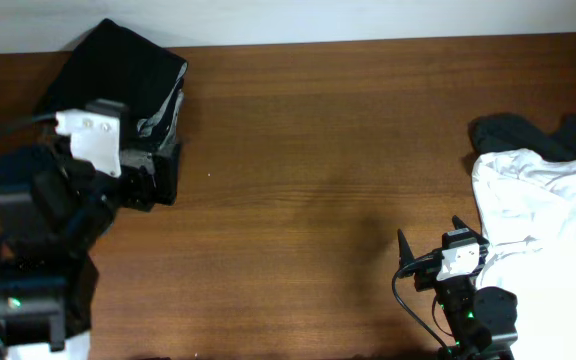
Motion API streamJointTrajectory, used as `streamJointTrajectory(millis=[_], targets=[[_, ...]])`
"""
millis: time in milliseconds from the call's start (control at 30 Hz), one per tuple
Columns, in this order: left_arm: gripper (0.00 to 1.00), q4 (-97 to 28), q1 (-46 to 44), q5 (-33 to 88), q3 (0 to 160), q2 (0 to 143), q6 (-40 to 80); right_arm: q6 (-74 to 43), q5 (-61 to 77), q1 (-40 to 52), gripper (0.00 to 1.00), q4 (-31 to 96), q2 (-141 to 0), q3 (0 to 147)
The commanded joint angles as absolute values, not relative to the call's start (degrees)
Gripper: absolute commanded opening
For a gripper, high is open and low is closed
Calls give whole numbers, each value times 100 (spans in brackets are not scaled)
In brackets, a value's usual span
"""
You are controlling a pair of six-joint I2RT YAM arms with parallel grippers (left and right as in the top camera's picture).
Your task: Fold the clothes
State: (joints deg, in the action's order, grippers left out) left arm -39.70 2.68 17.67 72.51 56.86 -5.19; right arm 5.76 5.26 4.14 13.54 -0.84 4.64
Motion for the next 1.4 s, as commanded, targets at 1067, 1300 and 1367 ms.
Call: streamJointTrajectory(millis=[1067, 1300, 1367], targets=[[99, -819, 187, 1367, 261, 30, -611, 556, 558, 368, 99, 1345, -32, 416], [99, -819, 187, 1367, 261, 30, -611, 556, 558, 368, 99, 1345, -32, 416], [99, -819, 187, 1367, 261, 30, -611, 556, 558, 368, 99, 1345, -32, 416]])
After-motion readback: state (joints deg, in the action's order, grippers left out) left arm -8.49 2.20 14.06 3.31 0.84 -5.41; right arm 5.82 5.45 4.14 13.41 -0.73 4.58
